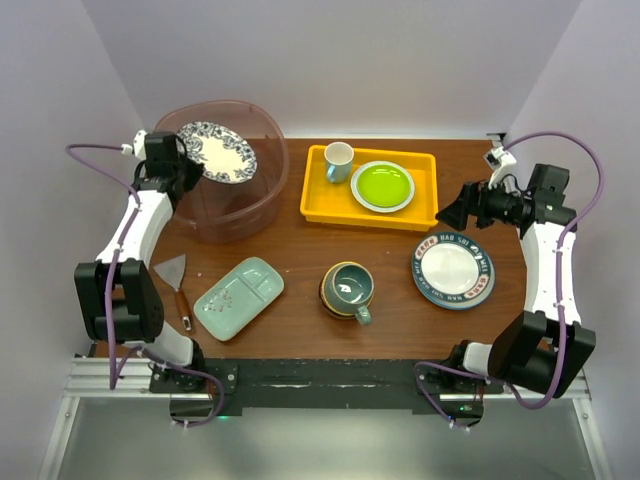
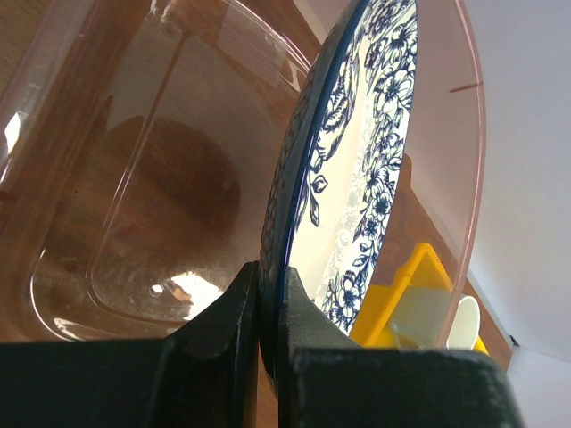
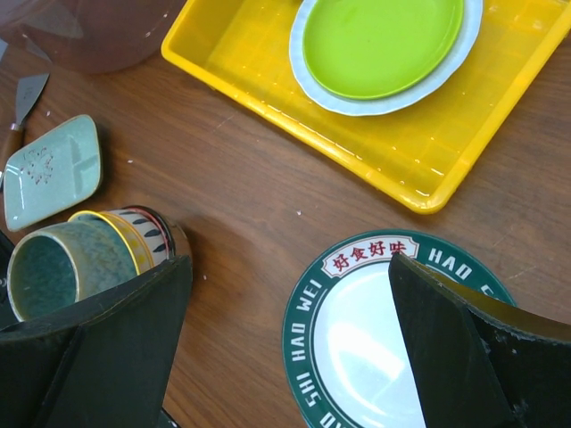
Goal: Place the mixed dishes into the plastic bin
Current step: Place the plate in the plastic bin.
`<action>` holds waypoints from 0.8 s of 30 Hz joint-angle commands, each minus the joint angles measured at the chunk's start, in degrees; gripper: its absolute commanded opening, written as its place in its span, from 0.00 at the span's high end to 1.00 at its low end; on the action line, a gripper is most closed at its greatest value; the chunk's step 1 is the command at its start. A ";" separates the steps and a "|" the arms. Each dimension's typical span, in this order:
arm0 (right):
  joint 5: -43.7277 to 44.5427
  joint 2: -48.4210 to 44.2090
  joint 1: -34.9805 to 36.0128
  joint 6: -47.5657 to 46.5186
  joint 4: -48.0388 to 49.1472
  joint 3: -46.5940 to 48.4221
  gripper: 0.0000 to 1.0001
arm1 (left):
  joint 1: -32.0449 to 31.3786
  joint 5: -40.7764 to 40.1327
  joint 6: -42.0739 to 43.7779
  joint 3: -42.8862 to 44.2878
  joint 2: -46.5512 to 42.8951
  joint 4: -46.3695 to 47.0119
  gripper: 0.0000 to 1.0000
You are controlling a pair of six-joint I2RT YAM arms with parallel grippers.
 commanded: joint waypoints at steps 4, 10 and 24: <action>0.51 -0.37 0.02 0.41 1.68 -0.10 0.04 | 1.04 -0.92 -2.26 6.76 1.99 8.91 1.00; 0.77 -0.37 0.02 0.41 1.60 -0.01 0.04 | 1.22 -1.27 -2.26 7.99 4.63 8.83 1.00; 1.03 -0.46 0.02 0.41 1.51 0.08 0.04 | 1.57 -1.09 -2.17 8.34 9.29 8.12 1.00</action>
